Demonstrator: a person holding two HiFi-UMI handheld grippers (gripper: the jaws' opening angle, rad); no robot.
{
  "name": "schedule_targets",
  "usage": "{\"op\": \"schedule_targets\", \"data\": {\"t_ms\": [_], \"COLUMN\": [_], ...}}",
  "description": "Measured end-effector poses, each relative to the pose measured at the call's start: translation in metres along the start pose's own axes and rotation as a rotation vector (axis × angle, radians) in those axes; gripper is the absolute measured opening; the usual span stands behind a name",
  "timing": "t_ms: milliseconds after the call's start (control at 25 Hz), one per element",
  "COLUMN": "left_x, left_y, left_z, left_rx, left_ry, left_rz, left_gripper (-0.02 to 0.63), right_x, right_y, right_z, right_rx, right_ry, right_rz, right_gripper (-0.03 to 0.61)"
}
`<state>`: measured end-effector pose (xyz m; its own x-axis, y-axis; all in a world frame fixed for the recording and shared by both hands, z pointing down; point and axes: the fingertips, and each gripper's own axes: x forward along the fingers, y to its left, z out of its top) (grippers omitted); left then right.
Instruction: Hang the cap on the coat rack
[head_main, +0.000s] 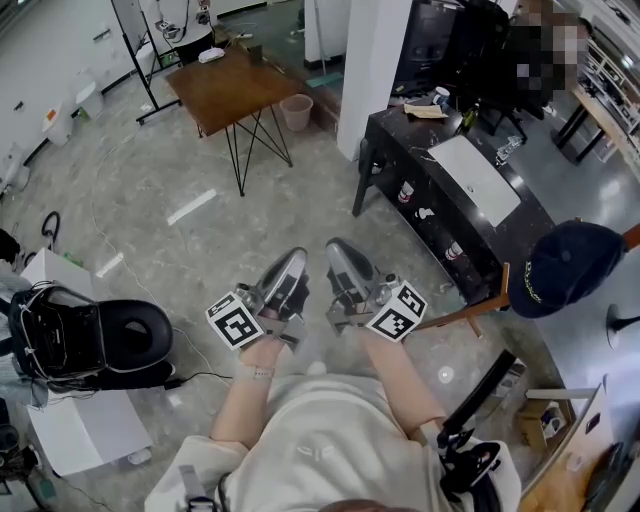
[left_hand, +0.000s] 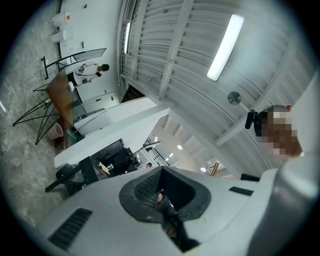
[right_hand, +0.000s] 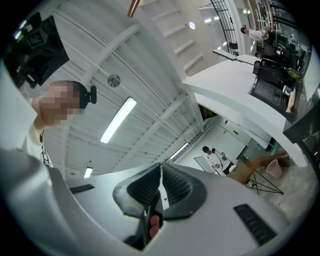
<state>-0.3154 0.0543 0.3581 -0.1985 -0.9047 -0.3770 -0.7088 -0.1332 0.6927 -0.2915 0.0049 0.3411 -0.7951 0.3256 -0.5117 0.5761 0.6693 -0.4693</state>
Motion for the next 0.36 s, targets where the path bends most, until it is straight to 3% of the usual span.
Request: {"op": "schedule_targets", "data": {"t_ms": [360], "left_x": [0.0004], "left_y": [0.0005], "left_z": [0.0010], "left_rx": [-0.008], "left_ry": [0.009], "left_rz": [0.002], "left_gripper": [0.008], "right_x": [-0.0005], "right_y": [0.0004], "right_z": [0.0035], "right_rx": [0.008], "right_ry": [-0.013], "right_rz": [0.001], "right_gripper": [0.034]}}
